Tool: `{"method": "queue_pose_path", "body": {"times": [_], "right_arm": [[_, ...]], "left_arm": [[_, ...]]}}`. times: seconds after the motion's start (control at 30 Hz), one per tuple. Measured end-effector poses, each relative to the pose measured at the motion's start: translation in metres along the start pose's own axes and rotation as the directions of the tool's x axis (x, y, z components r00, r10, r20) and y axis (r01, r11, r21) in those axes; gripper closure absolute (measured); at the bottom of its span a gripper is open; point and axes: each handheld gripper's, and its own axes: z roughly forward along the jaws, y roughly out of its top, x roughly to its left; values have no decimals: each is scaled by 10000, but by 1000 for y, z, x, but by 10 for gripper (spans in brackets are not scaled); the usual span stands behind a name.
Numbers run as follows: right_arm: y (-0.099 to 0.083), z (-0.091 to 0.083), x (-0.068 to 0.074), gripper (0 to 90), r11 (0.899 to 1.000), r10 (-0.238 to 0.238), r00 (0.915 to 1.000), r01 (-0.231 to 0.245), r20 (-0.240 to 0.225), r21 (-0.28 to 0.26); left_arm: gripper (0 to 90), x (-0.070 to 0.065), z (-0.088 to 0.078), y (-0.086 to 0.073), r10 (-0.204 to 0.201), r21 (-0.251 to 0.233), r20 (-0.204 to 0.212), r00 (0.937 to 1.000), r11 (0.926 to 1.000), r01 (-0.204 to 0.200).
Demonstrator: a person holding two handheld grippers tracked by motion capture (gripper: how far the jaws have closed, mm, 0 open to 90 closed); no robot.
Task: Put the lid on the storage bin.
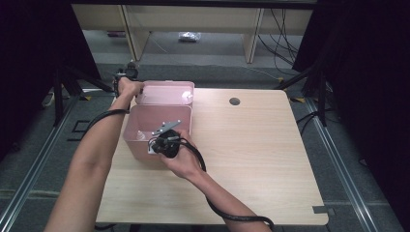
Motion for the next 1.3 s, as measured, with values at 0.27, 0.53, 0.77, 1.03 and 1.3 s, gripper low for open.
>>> {"method": "queue_pose_path", "body": {"times": [0.27,0.53,0.77,1.03,1.3], "right_arm": [[2,1,1,900,9999,-72,9999,70,91,155],[3,0,1,900,9997,-102,9999,101,37,232],[3,0,1,900,9996,-120,9999,118,60,258],[3,0,1,900,9995,121,9999,-121,20,302],[3,0,1,900,9991,192,9998,-192,12,370]], "left_arm": [[859,0,-4,-4,-176,-669,145,9997,9976,185],[864,1,-8,-4,-356,-712,173,9992,9968,367],[866,1,-13,-4,-459,-895,144,9988,9949,470],[866,5,-17,-7,-335,-1253,346,9988,9914,376],[867,7,-23,-9,-348,-1471,332,9988,9883,393]]}}
